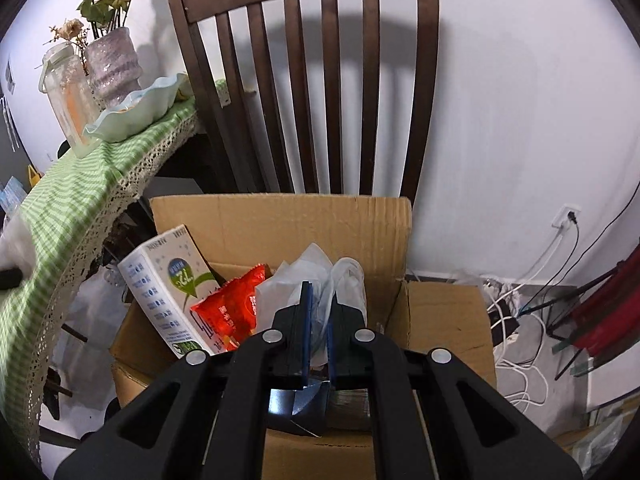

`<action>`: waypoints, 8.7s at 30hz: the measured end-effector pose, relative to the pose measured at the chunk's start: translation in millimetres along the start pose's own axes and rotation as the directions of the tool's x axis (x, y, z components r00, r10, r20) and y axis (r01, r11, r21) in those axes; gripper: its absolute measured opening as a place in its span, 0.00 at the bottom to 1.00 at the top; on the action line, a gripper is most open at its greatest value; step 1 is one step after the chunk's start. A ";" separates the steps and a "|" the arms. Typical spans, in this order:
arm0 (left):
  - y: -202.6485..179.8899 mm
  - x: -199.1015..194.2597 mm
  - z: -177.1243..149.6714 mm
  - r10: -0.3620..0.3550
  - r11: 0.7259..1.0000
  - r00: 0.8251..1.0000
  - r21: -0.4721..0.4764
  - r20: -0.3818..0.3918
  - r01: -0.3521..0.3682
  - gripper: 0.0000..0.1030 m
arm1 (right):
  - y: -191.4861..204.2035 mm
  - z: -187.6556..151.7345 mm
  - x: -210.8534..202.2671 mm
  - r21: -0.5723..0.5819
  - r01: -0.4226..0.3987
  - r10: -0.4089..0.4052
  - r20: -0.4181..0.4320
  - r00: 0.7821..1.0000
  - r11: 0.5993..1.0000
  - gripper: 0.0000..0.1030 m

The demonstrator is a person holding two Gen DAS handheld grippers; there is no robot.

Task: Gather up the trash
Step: 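Carry the clear plastic items over the cardboard box, then open both tools to drop the plastic into the box, then move both tools back over the table toward the red snack packet, then grasp the red snack packet with the left tool and lift it, then grasp the clear plastic cup with the right tool while the left tool holds the packet, then carry the packet and cup over the cardboard box with both tools, then open both tools to drop the packet and cup into the box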

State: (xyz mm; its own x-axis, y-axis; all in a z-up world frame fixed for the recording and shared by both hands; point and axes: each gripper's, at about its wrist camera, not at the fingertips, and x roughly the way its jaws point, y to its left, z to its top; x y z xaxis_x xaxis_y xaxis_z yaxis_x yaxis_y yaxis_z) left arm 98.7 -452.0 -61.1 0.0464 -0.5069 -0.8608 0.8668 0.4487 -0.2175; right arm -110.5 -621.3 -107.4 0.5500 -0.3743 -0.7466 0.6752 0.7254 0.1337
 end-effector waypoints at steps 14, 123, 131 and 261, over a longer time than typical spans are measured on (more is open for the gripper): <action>-4.9 124.3 -18.2 0.107 0.992 0.948 -0.034 -0.300 -0.122 0.27 | -14.6 -8.4 33.3 -0.002 -0.032 0.032 -0.052 0.998 0.999 0.06; 488.5 -188.5 -145.5 0.202 0.412 0.882 -0.854 0.425 0.317 0.27 | 322.3 9.0 -20.5 -0.443 -0.189 0.213 0.006 0.977 0.877 0.60; 477.1 -192.5 -133.4 0.204 0.468 0.881 -0.833 0.427 0.295 0.00 | 338.3 6.1 -16.7 -0.465 -0.202 0.225 -0.007 0.974 0.862 0.60; 9.3 35.6 18.4 -0.015 0.986 1.000 -0.165 -0.020 0.012 0.59 | -3.1 1.0 23.9 0.172 -0.149 0.162 -0.066 0.985 0.974 0.49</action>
State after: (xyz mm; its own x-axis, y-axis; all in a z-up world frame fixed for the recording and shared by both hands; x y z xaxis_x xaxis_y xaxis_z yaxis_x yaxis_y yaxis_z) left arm 117.5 -479.4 -85.3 0.0235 -0.4988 -0.8664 0.7734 0.5582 -0.3004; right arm -98.9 -633.0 -125.1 0.6188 -0.2128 -0.7562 0.6599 0.6630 0.3535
